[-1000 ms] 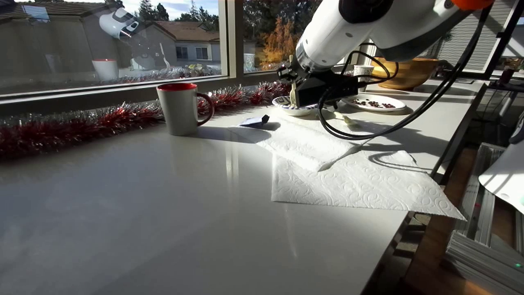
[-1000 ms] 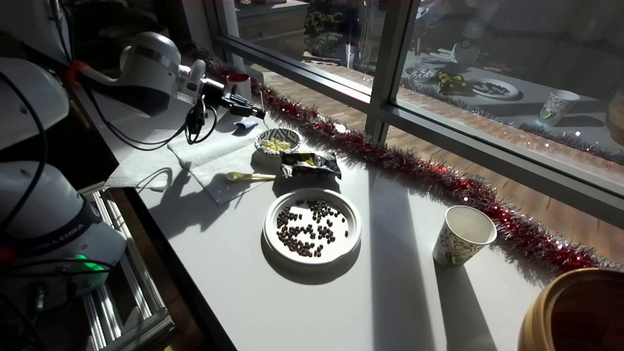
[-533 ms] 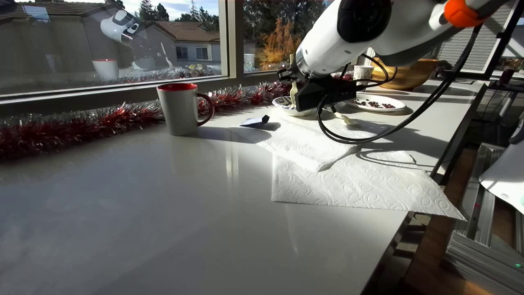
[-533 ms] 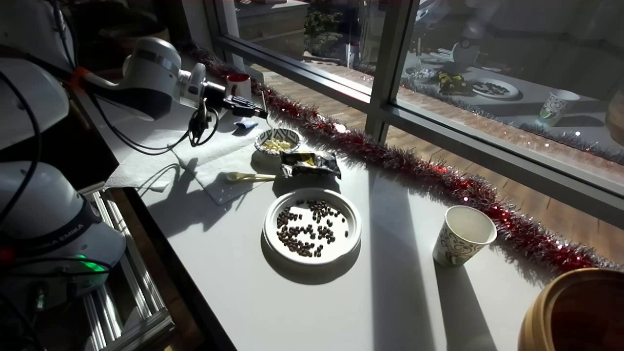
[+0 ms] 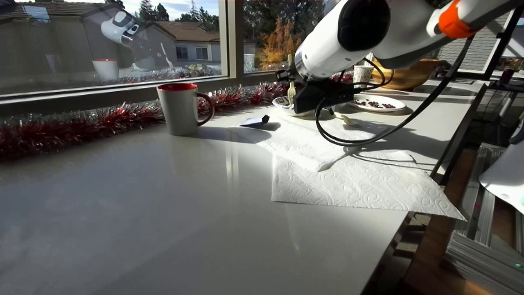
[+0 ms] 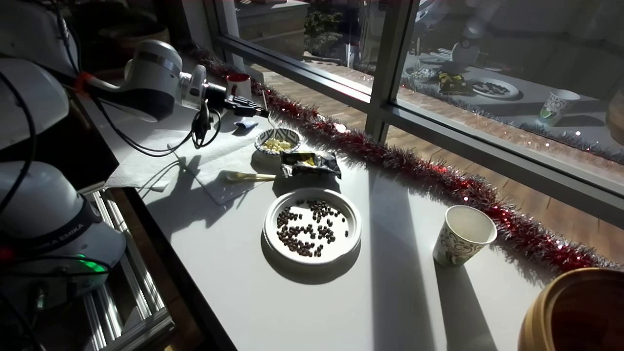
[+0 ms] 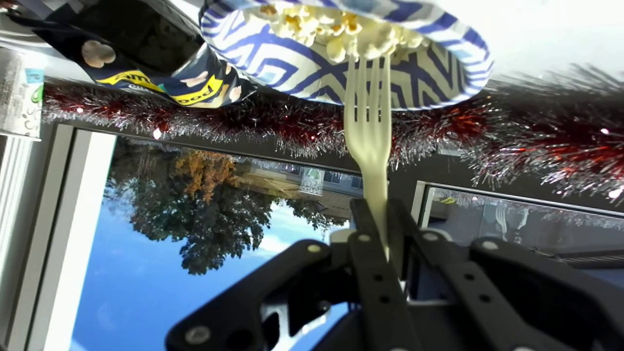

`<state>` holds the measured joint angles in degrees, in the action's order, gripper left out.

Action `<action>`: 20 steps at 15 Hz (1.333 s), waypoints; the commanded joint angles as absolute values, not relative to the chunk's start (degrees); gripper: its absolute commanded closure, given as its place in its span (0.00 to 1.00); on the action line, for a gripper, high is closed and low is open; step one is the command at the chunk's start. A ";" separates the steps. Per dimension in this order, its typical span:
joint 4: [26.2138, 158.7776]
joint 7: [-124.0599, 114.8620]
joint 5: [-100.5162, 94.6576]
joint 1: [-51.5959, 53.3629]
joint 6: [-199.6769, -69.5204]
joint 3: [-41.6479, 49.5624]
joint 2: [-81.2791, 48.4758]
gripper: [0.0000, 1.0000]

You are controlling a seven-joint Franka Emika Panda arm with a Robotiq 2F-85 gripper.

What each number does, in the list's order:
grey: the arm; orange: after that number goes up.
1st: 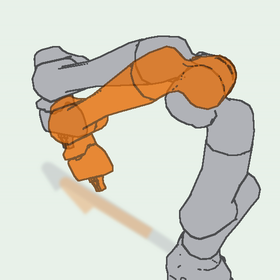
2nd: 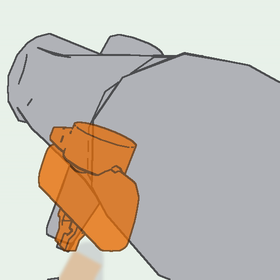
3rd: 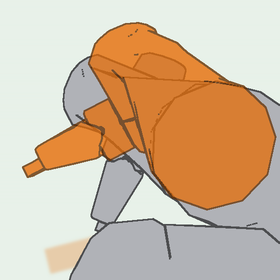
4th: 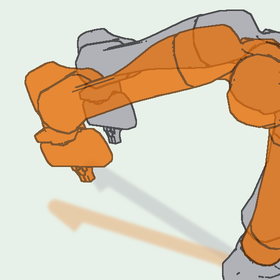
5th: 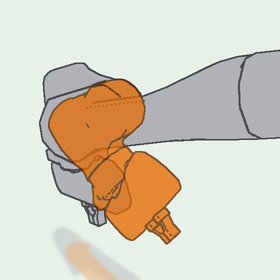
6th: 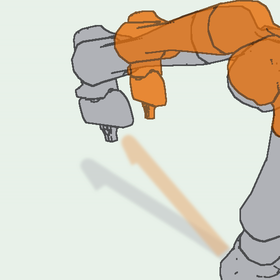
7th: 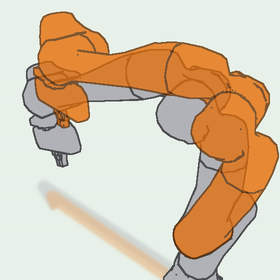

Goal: Use the fork to put the white object in the bowl

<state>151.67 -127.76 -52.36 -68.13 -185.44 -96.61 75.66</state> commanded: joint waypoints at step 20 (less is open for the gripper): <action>154.11 -126.34 -53.67 -66.54 -188.44 -90.93 72.59 0.97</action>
<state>151.68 -127.51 -52.51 -69.18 -186.31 -94.24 74.98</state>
